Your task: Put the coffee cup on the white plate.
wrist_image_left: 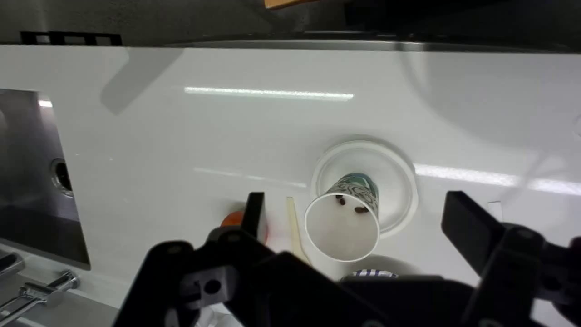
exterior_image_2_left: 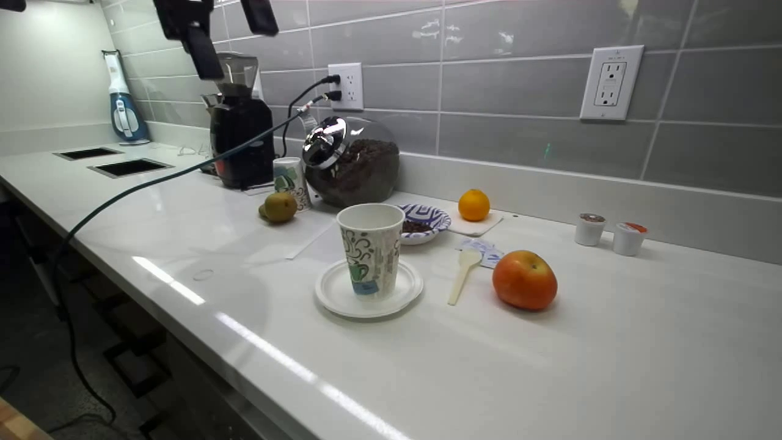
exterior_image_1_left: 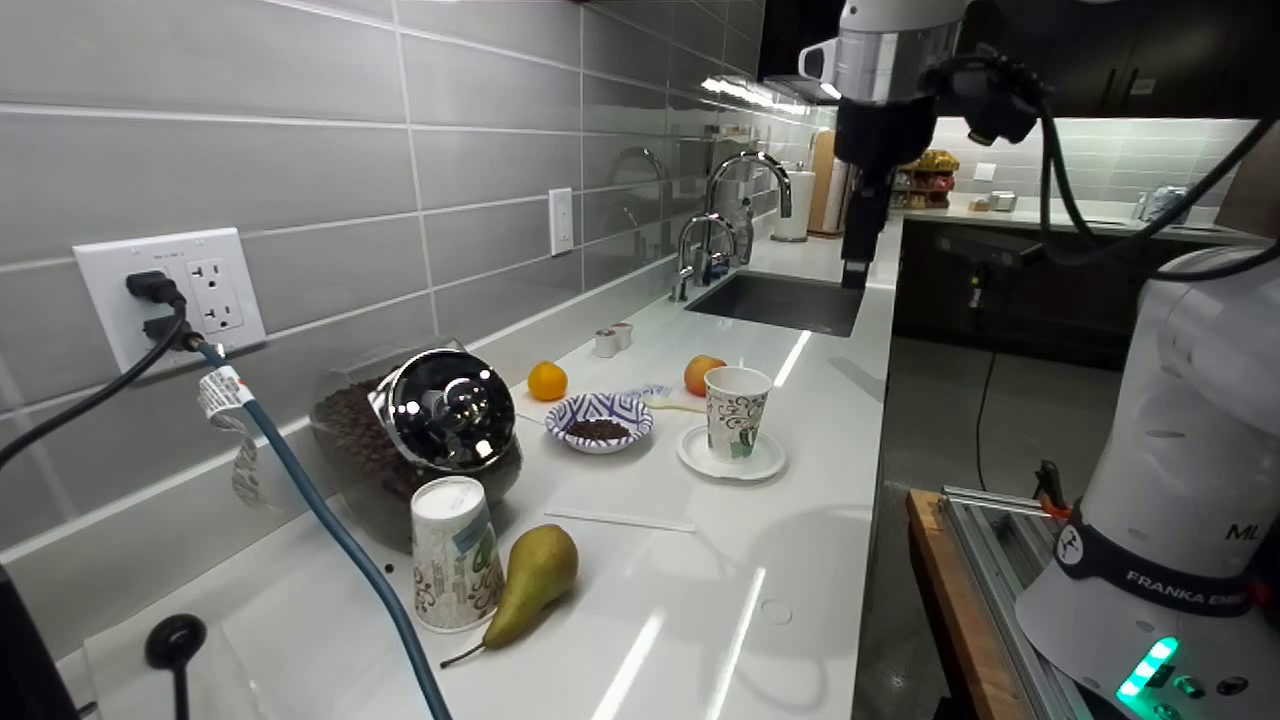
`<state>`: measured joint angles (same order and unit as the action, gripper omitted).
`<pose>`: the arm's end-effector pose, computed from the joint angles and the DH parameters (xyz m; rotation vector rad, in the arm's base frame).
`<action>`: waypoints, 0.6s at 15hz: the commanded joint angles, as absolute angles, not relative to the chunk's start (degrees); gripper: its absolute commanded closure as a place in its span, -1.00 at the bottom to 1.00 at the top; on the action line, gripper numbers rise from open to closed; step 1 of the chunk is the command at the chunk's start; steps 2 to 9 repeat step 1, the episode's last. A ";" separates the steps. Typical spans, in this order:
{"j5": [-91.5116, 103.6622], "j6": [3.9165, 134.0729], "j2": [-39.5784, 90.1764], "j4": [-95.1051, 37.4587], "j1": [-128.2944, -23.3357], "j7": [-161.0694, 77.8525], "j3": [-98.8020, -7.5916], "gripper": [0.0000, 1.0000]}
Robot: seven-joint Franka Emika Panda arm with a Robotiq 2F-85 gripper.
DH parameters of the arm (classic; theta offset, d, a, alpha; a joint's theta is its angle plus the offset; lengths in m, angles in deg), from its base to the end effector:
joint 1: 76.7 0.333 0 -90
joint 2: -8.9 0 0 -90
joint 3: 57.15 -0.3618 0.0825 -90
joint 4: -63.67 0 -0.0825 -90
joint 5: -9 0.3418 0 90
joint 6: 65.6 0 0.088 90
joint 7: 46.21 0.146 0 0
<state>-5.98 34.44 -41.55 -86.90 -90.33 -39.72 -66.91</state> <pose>0.2112 -0.0379 0.5077 2.7402 -0.2684 -0.0204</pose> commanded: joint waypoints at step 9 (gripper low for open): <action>-8.04 33.50 -41.54 -86.61 -87.15 -37.56 -64.69 -1.00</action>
